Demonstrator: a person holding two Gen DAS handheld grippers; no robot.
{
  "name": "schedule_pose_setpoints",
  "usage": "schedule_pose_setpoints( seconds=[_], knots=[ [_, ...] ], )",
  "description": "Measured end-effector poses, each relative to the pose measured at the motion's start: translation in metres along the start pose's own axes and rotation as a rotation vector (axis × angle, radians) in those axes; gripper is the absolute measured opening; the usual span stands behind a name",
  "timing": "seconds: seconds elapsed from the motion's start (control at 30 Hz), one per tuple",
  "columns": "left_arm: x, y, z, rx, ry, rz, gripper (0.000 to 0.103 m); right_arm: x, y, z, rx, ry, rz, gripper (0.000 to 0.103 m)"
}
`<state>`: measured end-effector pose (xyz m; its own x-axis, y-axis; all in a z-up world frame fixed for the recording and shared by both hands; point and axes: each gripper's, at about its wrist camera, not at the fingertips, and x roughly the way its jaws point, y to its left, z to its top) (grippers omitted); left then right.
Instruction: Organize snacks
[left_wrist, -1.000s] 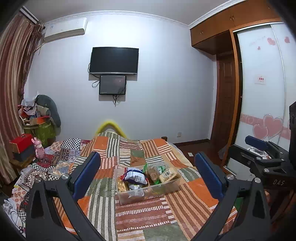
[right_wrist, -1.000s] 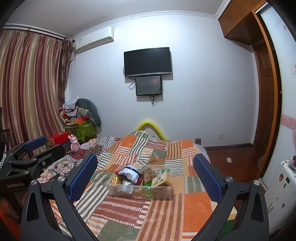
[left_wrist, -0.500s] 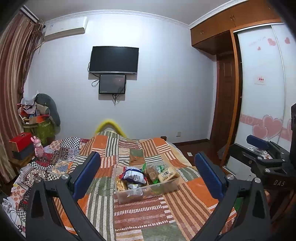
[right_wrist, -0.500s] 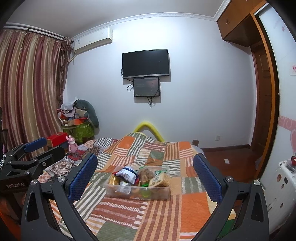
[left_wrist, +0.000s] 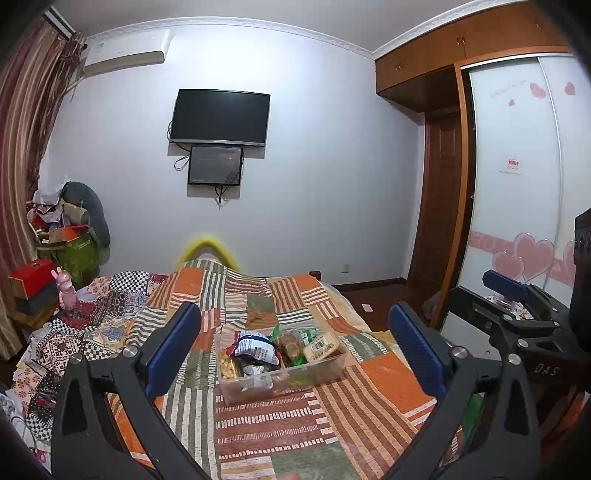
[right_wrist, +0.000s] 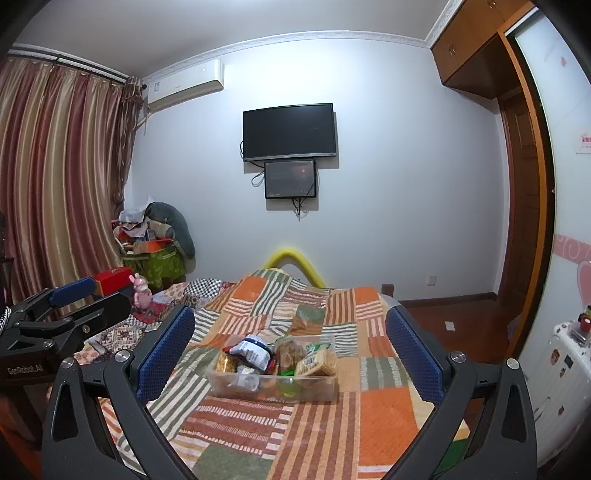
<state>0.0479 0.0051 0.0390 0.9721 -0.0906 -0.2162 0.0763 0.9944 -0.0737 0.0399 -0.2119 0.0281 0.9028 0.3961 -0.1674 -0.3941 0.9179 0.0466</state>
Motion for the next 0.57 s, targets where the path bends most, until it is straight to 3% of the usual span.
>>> schedule_pose_setpoints(
  seconds=[0.57],
  knots=[
    [-0.0017, -0.0083, -0.0053, 0.015, 0.002, 0.005, 0.103, 0.0016, -0.0016, -0.003, 0.005, 0.006, 0.005, 0.103]
  ],
)
